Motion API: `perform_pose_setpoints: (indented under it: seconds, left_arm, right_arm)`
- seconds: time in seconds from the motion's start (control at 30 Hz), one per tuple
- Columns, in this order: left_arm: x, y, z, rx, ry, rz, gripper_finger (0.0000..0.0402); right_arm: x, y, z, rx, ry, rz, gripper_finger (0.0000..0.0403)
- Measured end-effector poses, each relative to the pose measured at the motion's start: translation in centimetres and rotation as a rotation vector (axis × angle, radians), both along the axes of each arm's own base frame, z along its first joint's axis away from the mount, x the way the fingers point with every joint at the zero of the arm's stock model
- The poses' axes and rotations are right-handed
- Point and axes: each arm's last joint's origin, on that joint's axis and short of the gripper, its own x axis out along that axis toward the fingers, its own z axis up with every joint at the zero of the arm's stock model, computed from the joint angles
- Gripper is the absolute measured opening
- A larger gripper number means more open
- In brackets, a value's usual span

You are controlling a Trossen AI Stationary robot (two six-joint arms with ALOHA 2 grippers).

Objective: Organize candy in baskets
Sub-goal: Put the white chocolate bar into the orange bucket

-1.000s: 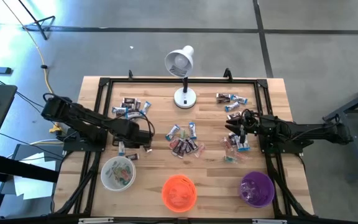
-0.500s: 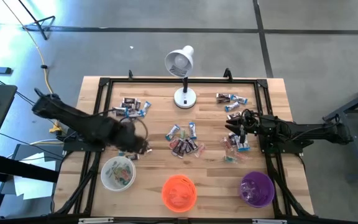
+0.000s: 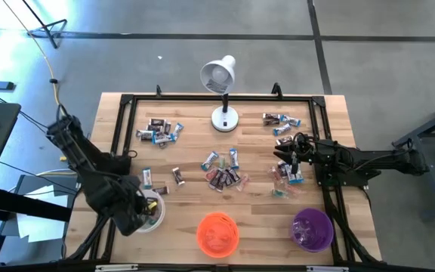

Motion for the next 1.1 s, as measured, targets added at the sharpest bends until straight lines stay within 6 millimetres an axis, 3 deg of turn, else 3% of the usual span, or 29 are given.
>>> perform_pose_setpoints:
  seconds: [0.2,0.47,0.73,1.1]
  left_arm:
    - [0.1,0.0,-0.3,0.064,-0.006,-0.080,0.0125]
    - [0.3,0.7,-0.2,0.244,-0.096,-0.174,0.0128]
    - [0.7,3.0,-0.1,0.365,0.003,-0.114,0.0128]
    - [2.1,5.4,-2.2,0.356,0.089,0.007,0.0128]
  right_arm:
    - [0.0,0.0,0.0,0.000,0.000,0.001,0.0152]
    - [0.0,0.0,0.0,0.001,0.000,0.004,0.0152]
    - [0.0,0.0,0.0,0.001,0.000,0.004,0.0152]
    - [0.0,0.0,0.0,0.001,0.000,0.003,0.0152]
